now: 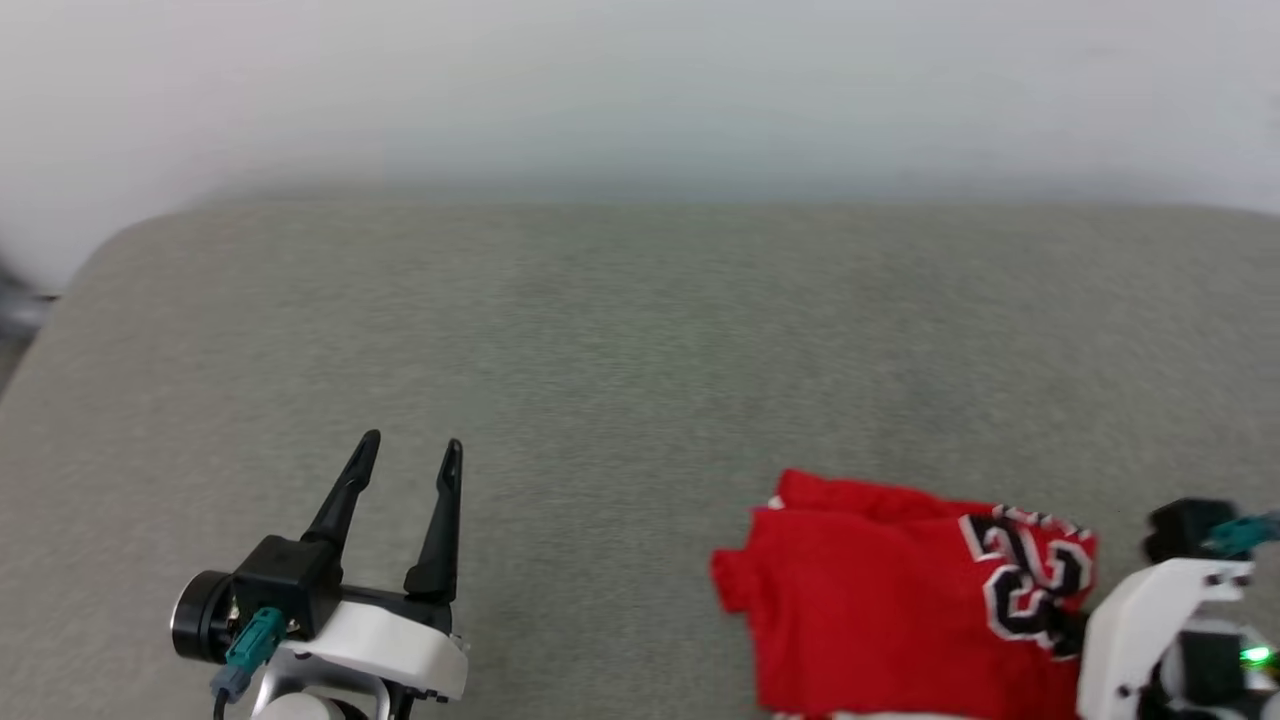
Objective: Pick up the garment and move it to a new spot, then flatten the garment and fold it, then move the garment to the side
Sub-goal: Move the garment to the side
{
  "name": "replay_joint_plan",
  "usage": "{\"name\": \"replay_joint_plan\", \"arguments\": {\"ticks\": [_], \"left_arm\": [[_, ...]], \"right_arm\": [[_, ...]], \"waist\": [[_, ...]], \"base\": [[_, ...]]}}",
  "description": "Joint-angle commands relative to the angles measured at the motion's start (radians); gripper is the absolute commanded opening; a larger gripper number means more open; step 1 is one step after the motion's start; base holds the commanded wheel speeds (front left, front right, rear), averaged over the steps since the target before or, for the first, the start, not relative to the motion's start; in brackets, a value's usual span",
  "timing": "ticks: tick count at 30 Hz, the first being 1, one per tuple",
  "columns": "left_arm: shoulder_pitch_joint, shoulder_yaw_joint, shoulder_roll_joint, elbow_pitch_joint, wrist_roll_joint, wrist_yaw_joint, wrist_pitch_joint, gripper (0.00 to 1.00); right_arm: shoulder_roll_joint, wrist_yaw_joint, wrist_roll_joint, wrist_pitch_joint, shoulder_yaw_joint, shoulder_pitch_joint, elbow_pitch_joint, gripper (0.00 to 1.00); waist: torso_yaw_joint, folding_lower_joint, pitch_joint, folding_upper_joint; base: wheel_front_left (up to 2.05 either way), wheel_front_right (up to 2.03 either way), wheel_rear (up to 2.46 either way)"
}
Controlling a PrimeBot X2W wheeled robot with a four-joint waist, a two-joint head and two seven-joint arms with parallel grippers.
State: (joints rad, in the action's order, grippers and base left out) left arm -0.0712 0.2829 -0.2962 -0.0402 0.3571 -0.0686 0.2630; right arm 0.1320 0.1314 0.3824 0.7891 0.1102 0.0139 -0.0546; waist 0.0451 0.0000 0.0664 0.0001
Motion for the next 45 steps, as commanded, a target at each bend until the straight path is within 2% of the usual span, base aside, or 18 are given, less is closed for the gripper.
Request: {"name": "replay_joint_plan", "arguments": {"ticks": [1,6,12,17,25,29,30,31,32,37,39,45], "left_arm": [[-0.019,0.003,0.002,0.009,-0.005,0.007,0.002,1.0],[-0.062,0.011,-0.027,0.05,-0.024,0.024,-0.003,1.0],[-0.166,0.023,-0.048,0.092,-0.044,0.056,-0.019,1.0],[-0.27,0.041,-0.062,0.109,-0.057,0.09,-0.035,1.0],[-0.387,0.076,-0.051,0.115,-0.073,0.127,-0.037,1.0],[-0.405,0.083,-0.048,0.111,-0.073,0.132,-0.029,1.0],[-0.406,0.083,-0.046,0.107,-0.072,0.132,-0.028,1.0],[-0.405,0.085,-0.044,0.104,-0.07,0.132,-0.026,1.0],[-0.404,0.086,-0.042,0.099,-0.069,0.133,-0.023,1.0],[-0.384,0.094,-0.03,0.074,-0.064,0.134,-0.015,1.0],[-0.362,0.1,-0.019,0.053,-0.056,0.131,-0.01,1.0],[-0.293,0.098,0.012,0.011,-0.036,0.111,-0.003,1.0]], "right_arm": [[0.018,-0.001,-0.025,-0.004,0.027,0.029,0.015,0.0],[0.043,-0.001,-0.116,-0.04,0.103,0.13,0.031,0.0],[0.082,-0.001,-0.204,-0.087,0.193,0.272,-0.018,0.0],[0.149,-0.001,-0.277,-0.133,0.246,0.393,-0.088,0.0],[0.246,-0.002,-0.391,-0.193,0.399,0.515,-0.213,0.0],[0.243,-0.002,-0.413,-0.241,0.453,0.55,-0.253,0.0],[0.237,-0.002,-0.424,-0.253,0.465,0.557,-0.262,0.22],[0.233,-0.002,-0.441,-0.265,0.481,0.562,-0.269,0.93],[0.22,-0.002,-0.448,-0.271,0.502,0.569,-0.282,1.0],[0.184,-0.002,-0.507,-0.296,0.574,0.565,-0.303,1.0],[0.163,-0.002,-0.543,-0.347,0.612,0.541,-0.282,1.0],[0.12,-0.001,-0.545,-0.428,0.62,0.469,-0.231,1.0]], "waist": [[-0.106,0.0,0.048,-0.0001],[-0.234,0.0,0.165,-0.0001],[-0.293,0.0,0.304,-0.0001],[-0.279,0.0,0.398,-0.0001],[-0.214,0.0,0.49,-0.0001],[-0.197,0.0,0.51,-0.0001],[-0.194,0.0,0.511,-0.0001],[-0.192,0.0,0.51,-0.0001],[-0.19,0.0,0.507,-0.0001],[-0.183,0.0,0.475,-0.0001],[-0.176,0.0,0.433,-0.0001],[-0.162,0.0,0.329,-0.0001]], "base": [[0.0,0.0,0.0],[0.0,0.0,0.0],[0.0,0.0,0.0],[0.0,0.0,0.0],[0.0,0.0,0.0],[0.0,0.0,0.0],[0.0,0.0,0.0],[0.0,0.0,0.0],[0.0,0.0,0.0],[0.0,0.0,0.0],[0.0,0.0,0.0],[0.0,0.0,0.0]]}}
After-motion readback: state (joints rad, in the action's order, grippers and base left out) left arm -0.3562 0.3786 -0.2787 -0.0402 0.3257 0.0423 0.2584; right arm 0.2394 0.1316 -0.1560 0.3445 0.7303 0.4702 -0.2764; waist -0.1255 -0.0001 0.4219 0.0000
